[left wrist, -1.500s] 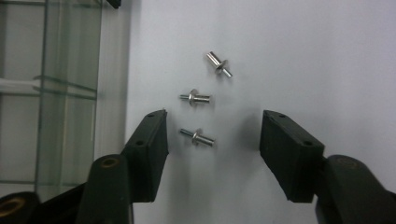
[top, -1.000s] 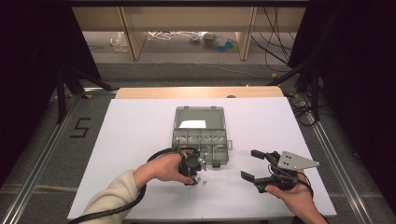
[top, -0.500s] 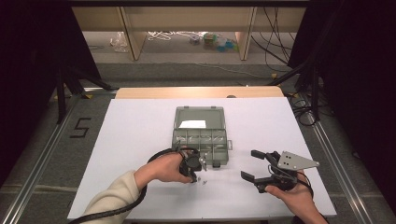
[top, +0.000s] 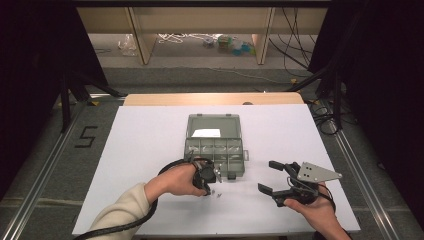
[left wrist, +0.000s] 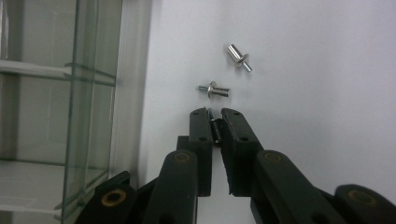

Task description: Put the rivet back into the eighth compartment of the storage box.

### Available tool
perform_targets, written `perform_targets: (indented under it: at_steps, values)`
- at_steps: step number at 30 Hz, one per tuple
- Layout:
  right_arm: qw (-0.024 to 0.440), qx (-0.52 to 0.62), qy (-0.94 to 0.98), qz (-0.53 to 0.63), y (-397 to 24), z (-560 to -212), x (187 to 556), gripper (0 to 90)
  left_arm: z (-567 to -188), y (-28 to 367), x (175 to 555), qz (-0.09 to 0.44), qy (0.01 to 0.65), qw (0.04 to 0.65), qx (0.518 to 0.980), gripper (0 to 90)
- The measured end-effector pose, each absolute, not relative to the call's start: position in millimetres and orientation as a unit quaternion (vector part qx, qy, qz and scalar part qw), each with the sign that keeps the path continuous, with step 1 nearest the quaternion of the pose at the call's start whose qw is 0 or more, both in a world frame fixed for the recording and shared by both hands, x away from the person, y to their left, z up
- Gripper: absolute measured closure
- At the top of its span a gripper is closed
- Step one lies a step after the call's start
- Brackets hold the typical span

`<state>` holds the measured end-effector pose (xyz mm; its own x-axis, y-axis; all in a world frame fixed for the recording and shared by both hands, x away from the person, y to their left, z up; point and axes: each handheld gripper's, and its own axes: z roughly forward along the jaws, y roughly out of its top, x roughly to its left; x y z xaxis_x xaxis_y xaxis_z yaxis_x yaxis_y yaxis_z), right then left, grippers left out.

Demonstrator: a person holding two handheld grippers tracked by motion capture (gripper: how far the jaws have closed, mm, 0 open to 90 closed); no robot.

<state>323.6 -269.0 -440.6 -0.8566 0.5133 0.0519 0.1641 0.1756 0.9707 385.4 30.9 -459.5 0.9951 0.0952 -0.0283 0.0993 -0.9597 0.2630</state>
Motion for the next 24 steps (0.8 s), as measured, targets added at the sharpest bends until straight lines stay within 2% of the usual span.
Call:
perform_targets:
  at_steps: [24]
  values:
    - [0.145, 0.223, 0.755, 0.600, -270.2, -440.0, 323.6, 16.3, -458.1, 33.1, 387.2, -0.005, 0.049, 0.129, 0.990, 82.6]
